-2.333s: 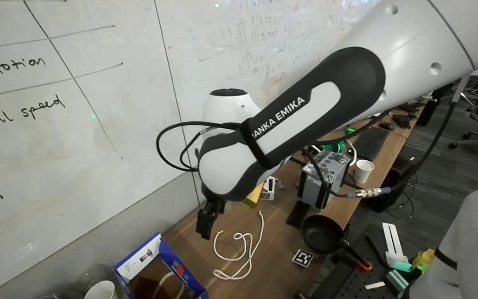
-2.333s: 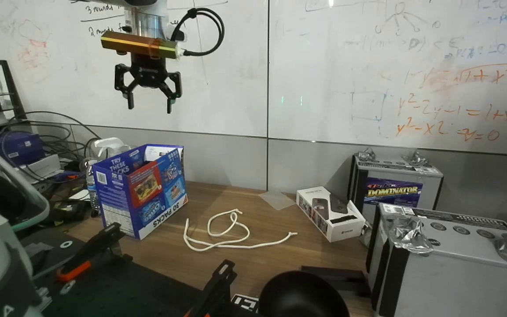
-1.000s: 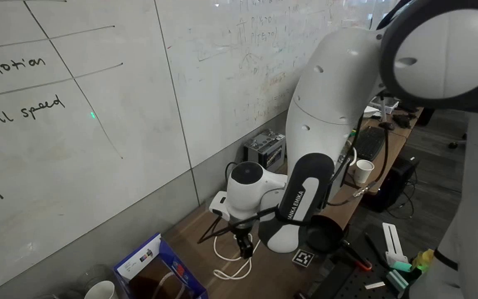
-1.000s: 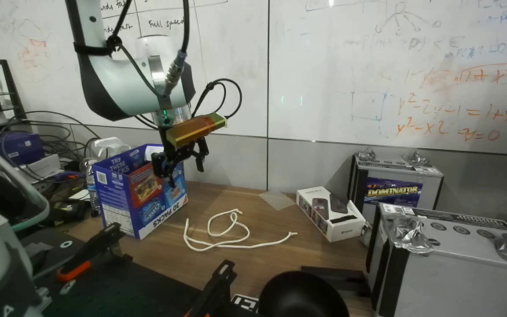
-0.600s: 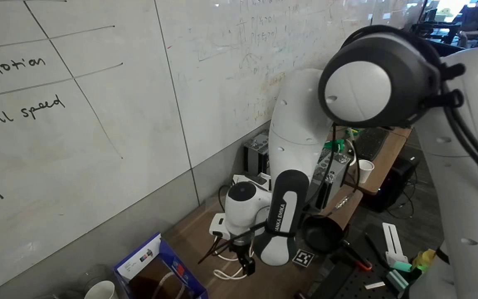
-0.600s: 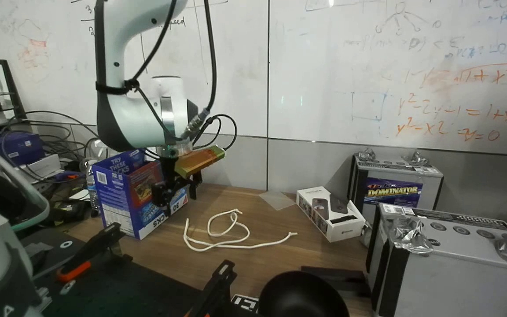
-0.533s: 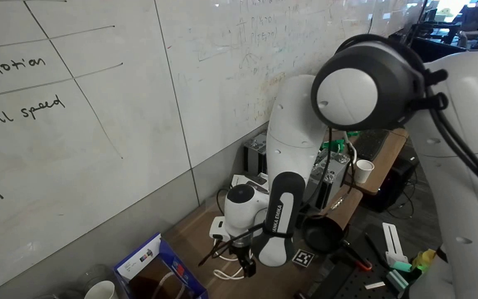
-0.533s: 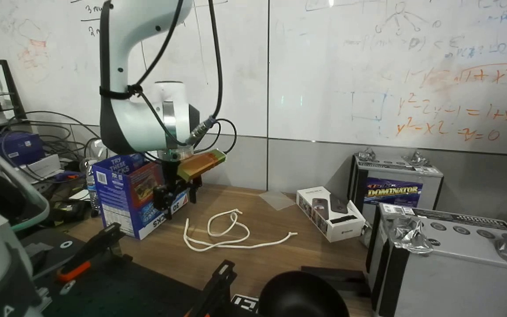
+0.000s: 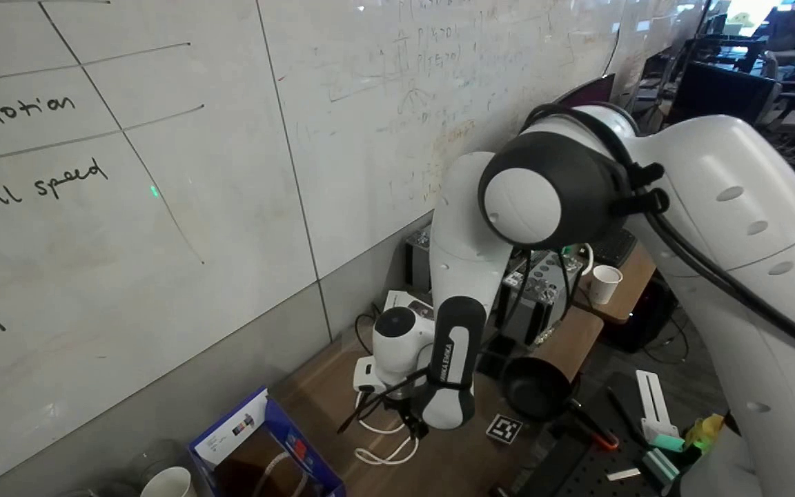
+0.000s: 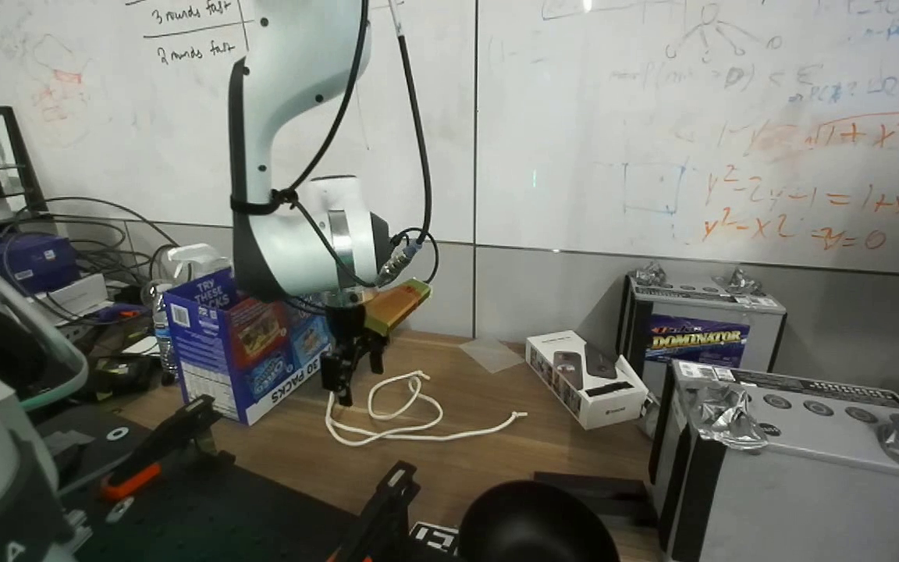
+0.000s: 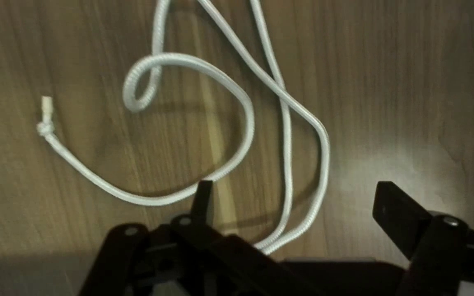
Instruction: Put the ropes in the box
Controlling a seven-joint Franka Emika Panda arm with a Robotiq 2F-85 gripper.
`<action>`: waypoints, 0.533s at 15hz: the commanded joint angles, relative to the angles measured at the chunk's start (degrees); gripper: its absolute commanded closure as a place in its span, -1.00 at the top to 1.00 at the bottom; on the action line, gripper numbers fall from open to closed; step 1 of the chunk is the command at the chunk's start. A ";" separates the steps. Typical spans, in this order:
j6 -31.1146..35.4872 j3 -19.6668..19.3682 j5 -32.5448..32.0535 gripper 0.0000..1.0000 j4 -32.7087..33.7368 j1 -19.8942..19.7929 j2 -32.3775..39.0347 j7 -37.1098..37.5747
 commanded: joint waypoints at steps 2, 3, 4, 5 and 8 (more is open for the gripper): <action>5.54 -8.09 -1.41 1.00 2.39 6.46 3.36 1.41; 5.89 -8.53 -0.94 1.00 2.53 6.78 3.94 1.16; 5.63 -8.05 -1.90 1.00 2.76 6.03 4.44 1.76; 5.25 -7.20 -1.77 1.00 2.72 5.09 4.92 1.18; 4.65 -5.37 -1.46 1.00 2.86 3.22 6.00 0.63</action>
